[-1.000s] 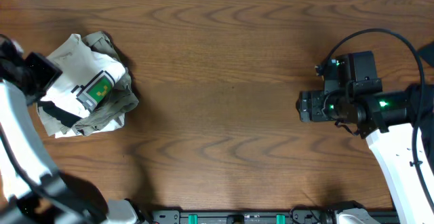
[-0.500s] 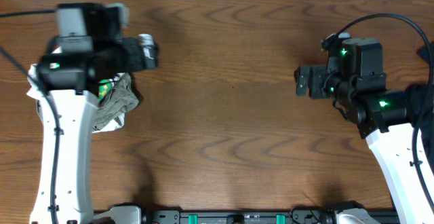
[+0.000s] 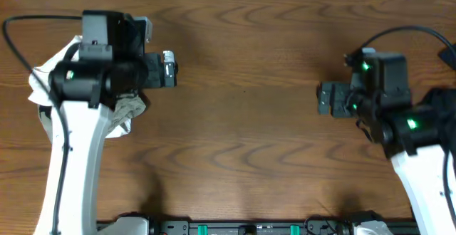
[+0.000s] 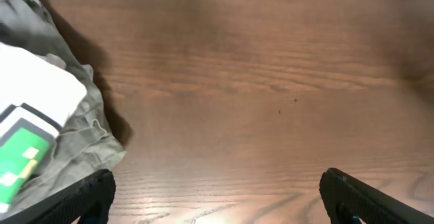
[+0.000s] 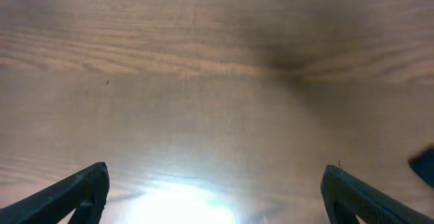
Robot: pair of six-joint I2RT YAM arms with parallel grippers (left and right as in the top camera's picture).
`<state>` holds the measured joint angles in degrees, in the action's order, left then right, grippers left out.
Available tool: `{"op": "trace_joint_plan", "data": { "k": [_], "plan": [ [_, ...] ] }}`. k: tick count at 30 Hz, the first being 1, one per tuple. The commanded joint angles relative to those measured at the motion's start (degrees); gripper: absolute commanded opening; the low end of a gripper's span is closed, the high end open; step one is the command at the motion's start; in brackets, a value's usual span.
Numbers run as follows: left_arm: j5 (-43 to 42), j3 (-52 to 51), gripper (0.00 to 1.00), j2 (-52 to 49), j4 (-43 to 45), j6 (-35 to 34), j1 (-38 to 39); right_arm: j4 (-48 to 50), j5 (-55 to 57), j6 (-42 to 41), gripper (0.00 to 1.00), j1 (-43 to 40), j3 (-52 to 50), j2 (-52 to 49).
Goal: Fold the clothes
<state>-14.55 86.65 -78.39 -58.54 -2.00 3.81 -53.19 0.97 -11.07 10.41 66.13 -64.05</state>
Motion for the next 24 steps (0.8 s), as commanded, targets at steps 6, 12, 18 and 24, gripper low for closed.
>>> {"op": "trace_joint_plan", "data": {
  "k": [6, 12, 18, 24],
  "plan": [
    [0.7, -19.5, 0.98, 26.6, 13.3, 2.4, -0.1, 2.2, 9.4, -4.8, 0.99, 7.8, -14.7, 26.9],
    [0.7, -32.4, 0.98, 38.8, 20.4, 2.4, -0.1, 2.7, 9.1, -4.8, 0.99, 8.0, -23.4, 40.1],
    [0.7, -33.8, 0.98, 40.9, 10.0, 2.4, -0.1, -5.4, 9.1, -4.8, 0.99, 8.0, -24.7, 42.3],
    [0.7, -33.8, 0.98, 40.7, 2.6, 2.4, -0.1, -12.8, 9.1, -4.8, 0.99, 8.0, -24.8, 42.4]
  ]
}}
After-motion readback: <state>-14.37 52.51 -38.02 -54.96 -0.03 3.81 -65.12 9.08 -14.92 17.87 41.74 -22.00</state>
